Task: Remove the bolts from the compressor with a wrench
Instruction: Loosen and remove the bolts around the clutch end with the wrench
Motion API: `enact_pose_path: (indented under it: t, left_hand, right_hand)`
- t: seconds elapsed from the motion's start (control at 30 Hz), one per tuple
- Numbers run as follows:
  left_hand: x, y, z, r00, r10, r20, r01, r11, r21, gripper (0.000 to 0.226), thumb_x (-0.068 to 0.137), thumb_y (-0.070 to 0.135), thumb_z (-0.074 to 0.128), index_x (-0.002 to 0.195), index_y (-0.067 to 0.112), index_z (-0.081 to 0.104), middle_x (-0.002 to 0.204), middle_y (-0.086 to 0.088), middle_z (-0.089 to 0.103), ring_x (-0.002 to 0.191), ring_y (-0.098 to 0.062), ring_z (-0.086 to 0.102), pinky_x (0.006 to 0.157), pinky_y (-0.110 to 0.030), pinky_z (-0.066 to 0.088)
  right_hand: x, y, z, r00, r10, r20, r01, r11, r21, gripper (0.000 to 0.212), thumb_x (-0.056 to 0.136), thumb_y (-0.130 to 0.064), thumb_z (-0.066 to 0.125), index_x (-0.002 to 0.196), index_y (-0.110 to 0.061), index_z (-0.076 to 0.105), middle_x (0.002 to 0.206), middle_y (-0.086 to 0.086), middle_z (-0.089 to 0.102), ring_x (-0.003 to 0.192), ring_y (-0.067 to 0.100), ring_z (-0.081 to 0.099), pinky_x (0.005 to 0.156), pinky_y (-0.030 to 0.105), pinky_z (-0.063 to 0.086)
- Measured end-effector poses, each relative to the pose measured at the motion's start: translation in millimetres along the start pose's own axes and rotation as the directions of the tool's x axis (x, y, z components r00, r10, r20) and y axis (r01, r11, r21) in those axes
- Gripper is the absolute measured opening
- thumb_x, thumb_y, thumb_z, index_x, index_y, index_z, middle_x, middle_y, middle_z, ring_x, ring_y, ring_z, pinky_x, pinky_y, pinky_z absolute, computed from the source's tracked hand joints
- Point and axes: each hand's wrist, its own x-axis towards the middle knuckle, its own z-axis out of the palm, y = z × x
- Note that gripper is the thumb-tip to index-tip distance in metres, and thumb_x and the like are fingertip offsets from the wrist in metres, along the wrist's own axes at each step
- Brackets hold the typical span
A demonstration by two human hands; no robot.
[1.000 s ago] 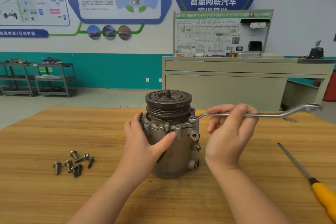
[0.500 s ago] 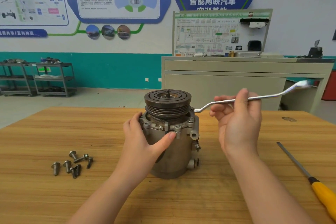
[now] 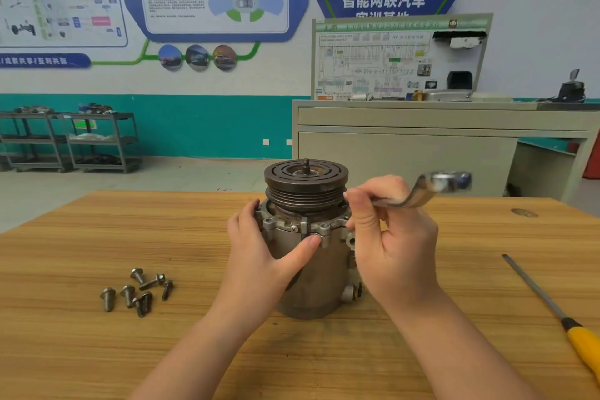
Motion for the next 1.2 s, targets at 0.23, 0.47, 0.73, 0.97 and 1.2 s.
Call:
enact_pose_path:
  t: [0.23,0.47,0.73,0.97,1.2]
  left_hand:
    - [-0.3,-1.5,-0.1,1.0,-0.002,-0.018,0.002,1.0,-0.017,0.115,0.054,0.076,0.06,0.149,0.027,0.017,0.133,0.015,0.026,0.095,0.033,0.028,0.076,0.008,0.027]
    - [-1.0,0.2,0.3,1.0,-0.027,-0.001,0.027,0.999,-0.036,0.117,0.053,0.078,0.059,0.15,0.028,0.016,0.136,0.016,0.024,0.101,0.018,0.031,0.096,-0.01,0.027]
    - [-1.0,1.3,-1.0,1.0,-0.023,0.012,0.024,1.0,-0.019,0.116,0.054,0.078,0.059,0.15,0.029,0.015,0.136,0.017,0.024,0.1,0.018,0.031,0.089,-0.004,0.026]
    - [0.8,-2.3,-1.0,0.998,-0.053,-0.023,0.052,0.998,-0.039,0.115,0.048,0.076,0.064,0.144,0.029,0.024,0.13,0.016,0.03,0.111,0.006,0.034,0.08,-0.001,0.03]
    - [2.7,-3.3,1.2,0.997,-0.052,-0.063,0.05,0.998,-0.039,0.11,0.048,0.073,0.068,0.141,0.03,0.028,0.127,0.018,0.032,0.11,0.008,0.033,0.079,-0.001,0.028]
  right_hand:
    - [-6.8,-11.6,11.8,0.88,0.378,-0.288,-0.255,0.887,0.385,0.024,0.105,-0.028,0.03,0.088,-0.023,0.047,0.07,0.011,0.057,0.043,0.017,0.045,0.046,0.023,0.037]
    - [8.9,32.4,-4.9,0.265,0.964,0.041,-0.593,0.129,0.795,0.032,0.107,-0.029,0.03,0.081,-0.013,0.041,0.053,0.006,0.061,0.037,0.016,0.048,0.039,0.018,0.038]
    - [18.9,16.2,-9.1,0.449,0.885,-0.124,-0.516,0.371,0.772,0.022,0.106,-0.027,0.034,0.089,-0.016,0.042,0.065,0.005,0.069,0.05,0.018,0.064,0.049,0.025,0.053]
    - [7.8,-2.6,-1.2,0.859,0.447,-0.252,-0.379,0.884,0.274,0.009,0.098,-0.051,0.041,0.091,-0.046,0.046,0.074,-0.005,0.065,0.048,0.01,0.06,0.047,0.024,0.047]
    - [0.8,-2.0,2.9,0.935,0.283,-0.213,-0.266,0.958,0.103,0.01,0.1,-0.051,0.039,0.091,-0.049,0.044,0.073,-0.011,0.063,0.051,0.007,0.06,0.049,0.029,0.05]
